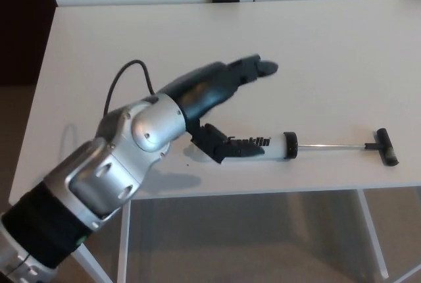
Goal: The robot walks towards a desk on which an air pump is kept in the middle. It lifts it up and holds it with its left hand and uses its right hand to compress it by pushing its handle inwards.
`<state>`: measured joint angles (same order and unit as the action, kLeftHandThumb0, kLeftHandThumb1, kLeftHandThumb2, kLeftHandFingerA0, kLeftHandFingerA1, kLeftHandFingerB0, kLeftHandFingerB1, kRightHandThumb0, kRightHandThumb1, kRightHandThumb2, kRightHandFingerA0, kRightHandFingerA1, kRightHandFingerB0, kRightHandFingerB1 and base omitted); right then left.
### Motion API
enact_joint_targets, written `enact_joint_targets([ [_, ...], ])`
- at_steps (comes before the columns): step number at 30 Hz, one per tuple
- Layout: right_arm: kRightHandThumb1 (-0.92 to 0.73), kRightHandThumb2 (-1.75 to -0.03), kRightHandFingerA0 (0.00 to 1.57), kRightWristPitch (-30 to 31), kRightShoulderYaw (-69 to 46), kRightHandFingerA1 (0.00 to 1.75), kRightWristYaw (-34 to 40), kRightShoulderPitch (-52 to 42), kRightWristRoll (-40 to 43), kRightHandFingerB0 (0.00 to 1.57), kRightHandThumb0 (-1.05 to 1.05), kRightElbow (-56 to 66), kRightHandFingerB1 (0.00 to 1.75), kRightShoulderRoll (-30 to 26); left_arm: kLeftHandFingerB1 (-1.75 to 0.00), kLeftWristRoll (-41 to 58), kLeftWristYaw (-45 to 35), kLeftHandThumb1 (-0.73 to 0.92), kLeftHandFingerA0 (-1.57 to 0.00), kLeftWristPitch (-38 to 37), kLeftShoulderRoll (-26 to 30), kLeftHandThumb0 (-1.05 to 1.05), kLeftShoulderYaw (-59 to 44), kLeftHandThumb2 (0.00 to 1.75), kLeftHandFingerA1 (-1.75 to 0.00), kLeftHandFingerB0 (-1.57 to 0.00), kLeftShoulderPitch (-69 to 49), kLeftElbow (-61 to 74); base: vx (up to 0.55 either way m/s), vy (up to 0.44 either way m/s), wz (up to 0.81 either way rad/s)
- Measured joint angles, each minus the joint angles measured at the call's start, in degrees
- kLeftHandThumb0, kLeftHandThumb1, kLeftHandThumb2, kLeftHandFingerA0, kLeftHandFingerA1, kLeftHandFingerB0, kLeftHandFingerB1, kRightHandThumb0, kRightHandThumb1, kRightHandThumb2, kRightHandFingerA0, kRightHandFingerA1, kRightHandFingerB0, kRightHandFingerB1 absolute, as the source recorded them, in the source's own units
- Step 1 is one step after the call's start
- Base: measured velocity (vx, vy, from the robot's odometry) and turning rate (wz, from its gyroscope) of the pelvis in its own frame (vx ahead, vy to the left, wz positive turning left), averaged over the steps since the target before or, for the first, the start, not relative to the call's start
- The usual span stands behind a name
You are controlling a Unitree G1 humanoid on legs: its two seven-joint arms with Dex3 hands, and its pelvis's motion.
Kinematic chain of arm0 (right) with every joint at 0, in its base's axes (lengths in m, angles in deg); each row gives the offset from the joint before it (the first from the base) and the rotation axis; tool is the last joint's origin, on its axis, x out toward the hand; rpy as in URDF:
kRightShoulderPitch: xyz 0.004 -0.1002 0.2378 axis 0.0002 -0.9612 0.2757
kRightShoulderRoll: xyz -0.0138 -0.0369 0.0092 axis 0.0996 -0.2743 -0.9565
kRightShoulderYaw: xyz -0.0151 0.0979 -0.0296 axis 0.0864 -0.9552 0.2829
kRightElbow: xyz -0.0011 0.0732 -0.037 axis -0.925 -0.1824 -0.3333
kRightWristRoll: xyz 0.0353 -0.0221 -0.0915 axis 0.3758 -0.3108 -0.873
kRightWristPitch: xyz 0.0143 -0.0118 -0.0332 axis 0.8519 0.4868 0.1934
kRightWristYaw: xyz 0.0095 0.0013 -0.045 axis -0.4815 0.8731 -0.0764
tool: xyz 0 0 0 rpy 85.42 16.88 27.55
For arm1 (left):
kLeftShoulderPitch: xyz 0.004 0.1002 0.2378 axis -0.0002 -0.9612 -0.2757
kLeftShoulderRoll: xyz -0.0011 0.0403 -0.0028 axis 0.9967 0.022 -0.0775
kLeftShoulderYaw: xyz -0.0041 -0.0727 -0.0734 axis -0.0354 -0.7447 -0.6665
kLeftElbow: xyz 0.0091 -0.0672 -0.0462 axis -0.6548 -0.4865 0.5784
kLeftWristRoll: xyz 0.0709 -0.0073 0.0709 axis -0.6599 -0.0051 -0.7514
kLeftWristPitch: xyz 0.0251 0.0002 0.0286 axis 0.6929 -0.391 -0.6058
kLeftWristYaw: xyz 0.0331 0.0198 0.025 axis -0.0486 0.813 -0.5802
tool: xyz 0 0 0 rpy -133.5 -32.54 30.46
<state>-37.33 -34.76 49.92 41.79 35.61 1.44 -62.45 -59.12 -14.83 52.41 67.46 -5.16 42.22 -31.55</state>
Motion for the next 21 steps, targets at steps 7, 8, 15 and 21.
enact_joint_targets([
  [7, -0.61, -0.59, 0.94, -0.5, 0.4, 0.49, -0.2, 0.0, -0.1, 0.75, -0.36, -0.7, 0.45, 0.0, -0.25, -5.1, -0.5, 0.47, -0.04, 0.2, 1.2, -0.75, 6.8, 0.89, -0.33, -0.03, 2.3, -3.3, 0.00, 0.000, 0.00],
  [8, -0.61, -0.59, 0.94, -0.6, 0.4, 0.49, -0.2, 0.0, -0.1, 0.75, -0.36, -0.8, 0.45, 0.0, -0.25, -5.9, -0.6, 0.47, -0.04, 0.2, 1.3, -0.75, 7.8, 0.89, -0.33, -0.03, 2.7, -3.8, 0.00, 0.000, 0.00],
  [15, -0.61, -0.59, 0.96, -1.0, 0.6, 0.50, -0.6, 0.0, -0.1, 0.77, -0.37, -1.2, 0.46, 0.0, -0.32, -10.2, -0.6, 0.50, -0.09, 0.3, 1.4, -0.80, 13.4, 0.79, -0.36, -0.08, 4.7, -6.5, 0.00, 0.000, 0.00],
  [21, -0.61, -0.59, 0.99, -1.6, 0.7, 0.50, -1.1, 0.0, -0.1, 0.77, -0.36, -1.4, 0.46, 0.0, -0.36, -14.6, -0.6, 0.47, -0.16, 0.4, 1.3, -0.73, 19.0, 0.78, -0.39, -0.09, 6.3, -8.9, 0.00, 0.000, 0.00],
])
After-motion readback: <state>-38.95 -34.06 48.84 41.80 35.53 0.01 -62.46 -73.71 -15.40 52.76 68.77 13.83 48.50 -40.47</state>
